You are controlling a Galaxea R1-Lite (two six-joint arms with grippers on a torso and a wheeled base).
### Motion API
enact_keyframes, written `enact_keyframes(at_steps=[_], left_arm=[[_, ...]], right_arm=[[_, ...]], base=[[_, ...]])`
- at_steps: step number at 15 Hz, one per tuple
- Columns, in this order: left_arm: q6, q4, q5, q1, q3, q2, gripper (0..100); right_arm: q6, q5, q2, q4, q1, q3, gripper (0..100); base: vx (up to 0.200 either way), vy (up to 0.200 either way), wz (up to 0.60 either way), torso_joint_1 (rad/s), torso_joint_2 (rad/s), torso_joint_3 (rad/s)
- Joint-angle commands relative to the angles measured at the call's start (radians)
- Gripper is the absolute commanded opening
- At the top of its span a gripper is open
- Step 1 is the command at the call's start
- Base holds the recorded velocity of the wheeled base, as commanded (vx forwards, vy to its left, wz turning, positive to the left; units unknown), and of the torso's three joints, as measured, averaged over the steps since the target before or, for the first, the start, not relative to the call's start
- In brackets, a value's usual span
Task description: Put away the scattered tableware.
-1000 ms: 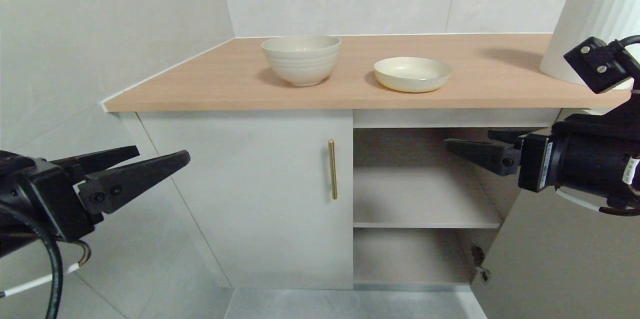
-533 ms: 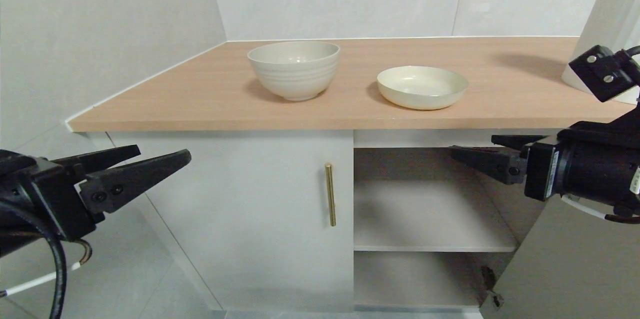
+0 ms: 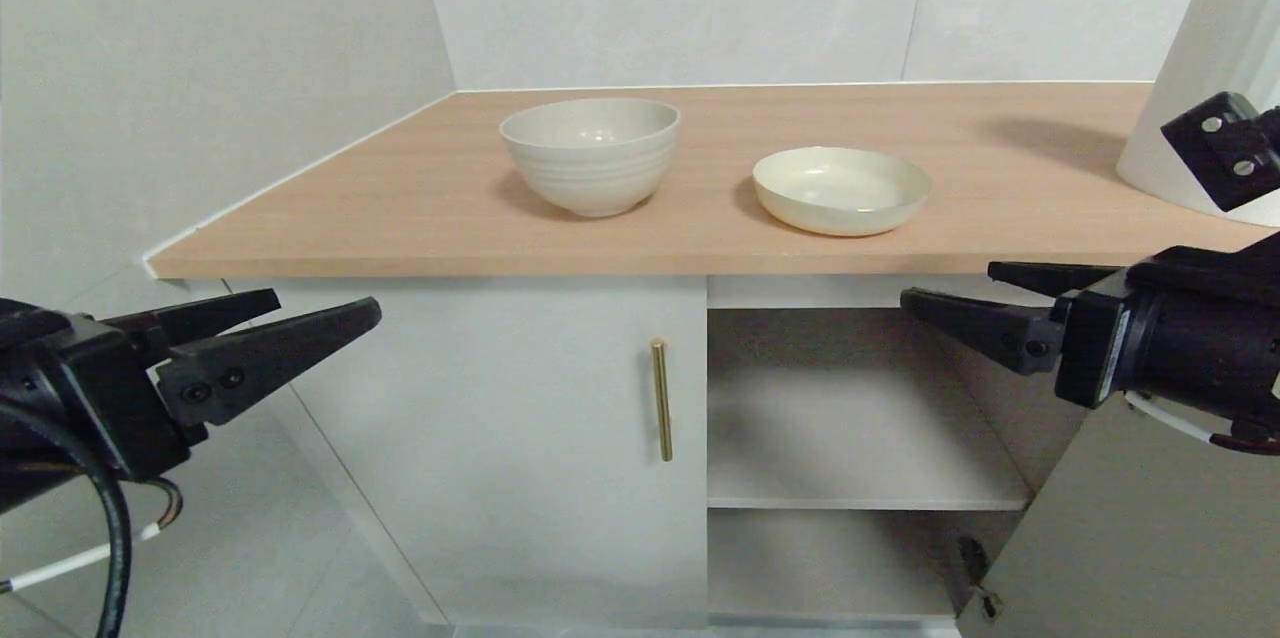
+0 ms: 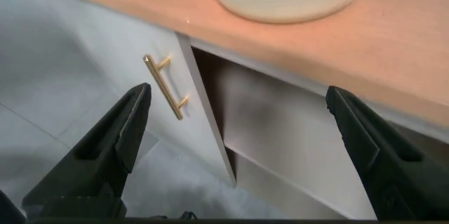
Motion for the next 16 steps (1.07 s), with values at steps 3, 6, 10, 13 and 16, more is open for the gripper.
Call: enact_keyframes(at_steps=[3,6,10,13,16], left_arm=[[-0.002,0.004,0.000,0.001,0.001,0.010,100],[-0.002,0.003,0.000,0.001,0.001,0.027,100],[0.000,0.001,-0.001,0.004,-0.020,0.092,100],[0.000,-0.001,-0.001,0.014,-0.076,0.156,100],[-0.002,0.003,0.002,0.017,-0.172,0.230,100]], right_arm=[[0.000,0.000,0.004,0.003,0.000,0.003,100],[0.000,0.000,0.007,0.001,-0.013,0.002,100],[-0.022,0.006,0.027,-0.032,-0.025,-0.001,100],[-0.025,0.006,0.097,-0.117,-0.033,-0.004,100],[-0.054,-0.017,0.194,-0.224,-0.065,-0.044,100]], base=[[0.000,0.000,0.00,0.105,-0.32,-0.312],[0.000,0.000,0.00,0.124,-0.53,-0.308],[0.000,0.000,0.00,0.168,-0.48,-0.300],[0.000,0.000,0.00,0.118,-0.31,-0.190],[0.000,0.000,0.00,0.014,-0.03,-0.020]])
